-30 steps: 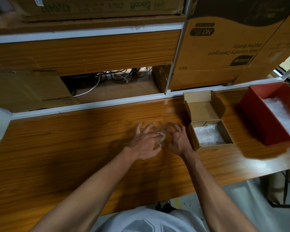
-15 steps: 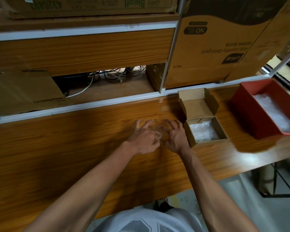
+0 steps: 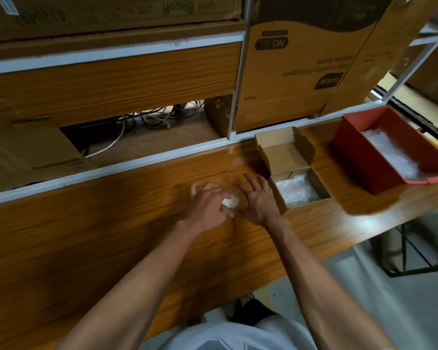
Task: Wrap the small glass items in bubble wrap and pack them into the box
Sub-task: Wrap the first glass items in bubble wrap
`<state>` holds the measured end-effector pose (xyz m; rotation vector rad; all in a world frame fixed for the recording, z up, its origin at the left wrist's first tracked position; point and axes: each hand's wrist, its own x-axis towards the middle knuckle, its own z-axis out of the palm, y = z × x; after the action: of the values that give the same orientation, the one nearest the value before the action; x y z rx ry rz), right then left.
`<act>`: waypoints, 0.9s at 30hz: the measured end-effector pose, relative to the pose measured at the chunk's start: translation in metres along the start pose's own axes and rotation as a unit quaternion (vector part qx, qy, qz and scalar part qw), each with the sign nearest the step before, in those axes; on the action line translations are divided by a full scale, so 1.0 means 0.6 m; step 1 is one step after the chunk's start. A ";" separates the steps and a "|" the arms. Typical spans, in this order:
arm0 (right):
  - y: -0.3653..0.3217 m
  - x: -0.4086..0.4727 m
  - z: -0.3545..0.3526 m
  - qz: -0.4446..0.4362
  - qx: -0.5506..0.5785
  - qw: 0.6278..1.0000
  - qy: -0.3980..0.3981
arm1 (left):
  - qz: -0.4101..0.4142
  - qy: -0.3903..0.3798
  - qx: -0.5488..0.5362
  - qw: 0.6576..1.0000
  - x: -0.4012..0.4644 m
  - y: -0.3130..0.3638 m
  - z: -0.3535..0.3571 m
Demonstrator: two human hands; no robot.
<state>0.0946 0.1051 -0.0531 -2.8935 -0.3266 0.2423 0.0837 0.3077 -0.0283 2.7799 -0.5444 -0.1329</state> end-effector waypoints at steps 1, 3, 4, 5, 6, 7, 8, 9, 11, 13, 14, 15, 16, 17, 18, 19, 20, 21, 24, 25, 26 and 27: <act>0.002 -0.004 -0.004 0.001 0.006 1.000 0.002 | -0.007 0.019 -0.004 1.000 0.001 0.003 -0.001; 0.014 -0.015 -0.013 0.008 0.019 1.000 0.018 | -0.009 0.045 0.000 0.999 0.010 0.011 0.000; 0.024 -0.022 -0.019 0.017 0.034 0.999 0.035 | -0.008 0.054 -0.001 0.998 0.017 0.019 0.002; 0.034 -0.030 -0.027 0.028 0.056 0.997 0.052 | -0.006 0.061 -0.006 0.998 0.024 0.029 0.004; 0.045 -0.040 -0.038 0.040 0.082 0.993 0.072 | -0.001 0.066 -0.014 0.998 0.032 0.042 0.007; 0.058 -0.049 -0.048 0.053 0.105 0.989 0.094 | 0.005 0.071 -0.023 0.997 0.040 0.058 0.008; 0.073 -0.059 -0.059 0.063 0.122 0.984 0.113 | 0.010 0.074 -0.033 0.997 0.051 0.076 0.010; 0.089 -0.068 -0.072 0.071 0.134 0.980 0.127 | 0.014 0.075 -0.045 0.996 0.061 0.097 0.013; 0.129 -0.082 -0.095 0.087 0.143 0.975 0.146 | 0.020 0.077 -0.076 0.994 0.085 0.147 0.020; 0.181 -0.091 -0.113 0.099 0.149 0.969 0.171 | 0.020 0.075 -0.117 0.990 0.114 0.202 0.032; 0.210 -0.095 -0.122 0.105 0.151 0.966 0.183 | 0.022 0.073 -0.138 0.988 0.132 0.230 0.039; 0.242 -0.098 -0.131 0.112 0.154 0.963 0.191 | 0.023 0.070 -0.158 0.985 0.151 0.259 0.047; 0.276 -0.101 -0.142 0.120 0.158 0.960 0.199 | 0.023 0.064 -0.177 0.982 0.173 0.288 0.055; 0.307 -0.103 -0.149 0.126 0.164 0.956 0.210 | 0.019 0.057 -0.196 0.979 0.193 0.312 0.061; 0.343 -0.106 -0.159 0.129 0.170 0.952 0.220 | 0.010 0.048 -0.214 0.976 0.216 0.339 0.070; 0.383 -0.110 -0.171 0.131 0.173 0.948 0.231 | -0.001 0.037 -0.229 0.973 0.242 0.370 0.079; 0.418 -0.112 -0.181 0.131 0.173 0.945 0.244 | -0.014 0.022 -0.241 0.970 0.265 0.395 0.089; 0.455 -0.113 -0.193 0.132 0.171 0.942 0.257 | -0.028 0.005 -0.251 0.968 0.288 0.421 0.097; 0.570 -0.108 -0.224 0.143 0.172 0.928 0.297 | -0.063 -0.011 -0.283 0.957 0.359 0.498 0.119; 0.607 -0.103 -0.232 0.152 0.173 0.923 0.309 | -0.068 -0.010 -0.287 0.956 0.383 0.524 0.121; 0.643 -0.096 -0.240 0.165 0.176 0.918 0.315 | -0.071 -0.007 -0.287 0.955 0.408 0.547 0.123; 0.677 -0.088 -0.247 0.180 0.183 0.915 0.311 | -0.072 -0.002 -0.286 0.955 0.430 0.569 0.123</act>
<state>0.1529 -0.3231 0.0014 -2.4595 0.3295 -0.5054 0.1907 -0.1123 0.0002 2.2453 -0.2472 -0.2792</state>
